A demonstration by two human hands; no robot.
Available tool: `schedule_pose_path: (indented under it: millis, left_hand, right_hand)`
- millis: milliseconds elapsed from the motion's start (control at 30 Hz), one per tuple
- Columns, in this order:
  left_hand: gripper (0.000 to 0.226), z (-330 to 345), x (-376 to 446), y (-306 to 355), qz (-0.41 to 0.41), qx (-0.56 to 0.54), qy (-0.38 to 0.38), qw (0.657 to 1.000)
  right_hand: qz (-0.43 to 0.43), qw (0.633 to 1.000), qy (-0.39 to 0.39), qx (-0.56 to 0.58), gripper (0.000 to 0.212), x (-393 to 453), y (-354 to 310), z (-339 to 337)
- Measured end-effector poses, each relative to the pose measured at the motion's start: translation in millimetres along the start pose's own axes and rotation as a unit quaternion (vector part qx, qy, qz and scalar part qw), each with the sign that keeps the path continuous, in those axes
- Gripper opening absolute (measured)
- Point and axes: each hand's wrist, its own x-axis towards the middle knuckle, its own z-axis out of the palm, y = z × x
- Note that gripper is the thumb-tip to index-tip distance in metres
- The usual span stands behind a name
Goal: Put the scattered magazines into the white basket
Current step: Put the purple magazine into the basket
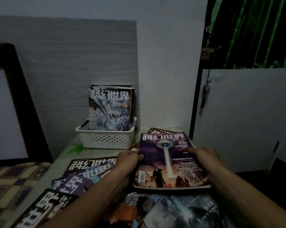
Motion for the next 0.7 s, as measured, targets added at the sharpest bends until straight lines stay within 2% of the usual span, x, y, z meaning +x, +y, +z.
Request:
schedule_pose_path:
  millis: [67,133,233,333,467,600,700]
  left_hand:
    - [0.022,-10,-6,9,0.031,-0.052,0.004,0.998]
    - [0.023,-24,-7,22,0.097,-0.064,0.018,0.993]
    - [0.024,-53,-5,52,0.205,0.010,0.088,0.975]
    - [0.017,-83,4,86,0.281,0.070,0.156,0.944]
    - [0.027,-117,25,144,0.388,0.079,0.226,0.890]
    - [0.021,-144,60,173,0.423,0.140,0.277,0.851]
    - [0.008,-154,90,167,0.410,0.212,0.322,0.827]
  right_hand:
    - [-0.039,0.999,-0.017,0.026,0.011,-9,-12,12]
    - [-0.086,0.996,-0.028,0.018,0.007,-17,-29,22]
    - [-0.132,0.989,-0.056,-0.032,0.010,-27,-62,44]
    - [-0.198,0.974,-0.095,-0.064,0.008,-33,-97,75]
    - [-0.271,0.958,-0.089,-0.028,0.013,-30,-146,124]
    - [-0.311,0.948,-0.064,-0.013,0.009,-8,-166,170]
    - [-0.317,0.946,-0.062,-0.028,0.011,13,-158,197]
